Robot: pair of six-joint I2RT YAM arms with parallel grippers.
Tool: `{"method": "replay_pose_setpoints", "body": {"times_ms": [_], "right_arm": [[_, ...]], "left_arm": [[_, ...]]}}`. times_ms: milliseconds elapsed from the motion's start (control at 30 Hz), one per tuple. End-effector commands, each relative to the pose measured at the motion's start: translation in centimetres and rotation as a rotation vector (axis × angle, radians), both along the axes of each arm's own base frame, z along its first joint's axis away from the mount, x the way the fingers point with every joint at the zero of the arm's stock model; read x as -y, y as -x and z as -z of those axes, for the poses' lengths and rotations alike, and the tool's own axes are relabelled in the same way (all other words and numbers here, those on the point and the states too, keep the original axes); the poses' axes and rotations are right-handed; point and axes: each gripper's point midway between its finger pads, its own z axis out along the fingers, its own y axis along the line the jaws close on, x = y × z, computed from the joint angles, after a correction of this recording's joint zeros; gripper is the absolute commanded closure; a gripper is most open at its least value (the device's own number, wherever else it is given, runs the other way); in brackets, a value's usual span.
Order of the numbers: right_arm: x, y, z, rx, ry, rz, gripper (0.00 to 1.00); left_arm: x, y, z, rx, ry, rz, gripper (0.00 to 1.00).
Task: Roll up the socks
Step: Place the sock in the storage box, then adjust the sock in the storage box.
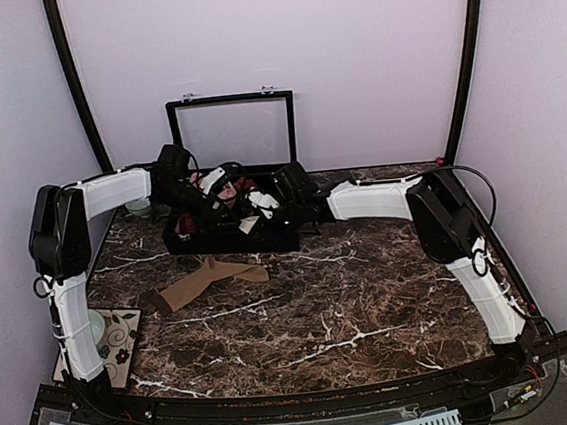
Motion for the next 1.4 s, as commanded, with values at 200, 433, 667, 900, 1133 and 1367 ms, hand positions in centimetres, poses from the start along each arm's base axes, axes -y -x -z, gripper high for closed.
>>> {"method": "replay_pose_setpoints", "body": {"times_ms": [200,433,667,900,1133,1367], "right_arm": [[0.2,2.3,-3.4,0.016,-0.188,-0.121,0.52],[-0.2,2.7,-4.2,0.017,-0.245,-0.155,0.51],[0.1,4.1,-5.8,0.017,-0.310,-0.213,0.38],[2.5,4.7,-7.9,0.023,-0.349,-0.200,0.33],[6.3,4.9,-8.3,0.016,-0.367,-0.129,0.33],[8.9,5.0,-7.9,-0.012,-0.338,-0.067,0.34]], "left_arm": [[2.6,-2.1,1.9,0.045,-0.023,-0.018,0.18],[3.1,-2.8,3.0,0.099,-0.095,-0.039,0.18],[1.2,-4.1,6.4,0.151,-0.309,-0.097,0.22],[-1.0,-4.3,9.3,0.127,-0.450,-0.128,0.23],[-1.1,-3.4,7.5,0.145,-0.444,-0.098,0.22],[-2.3,-2.6,6.3,0.205,-0.495,-0.073,0.20]]}}
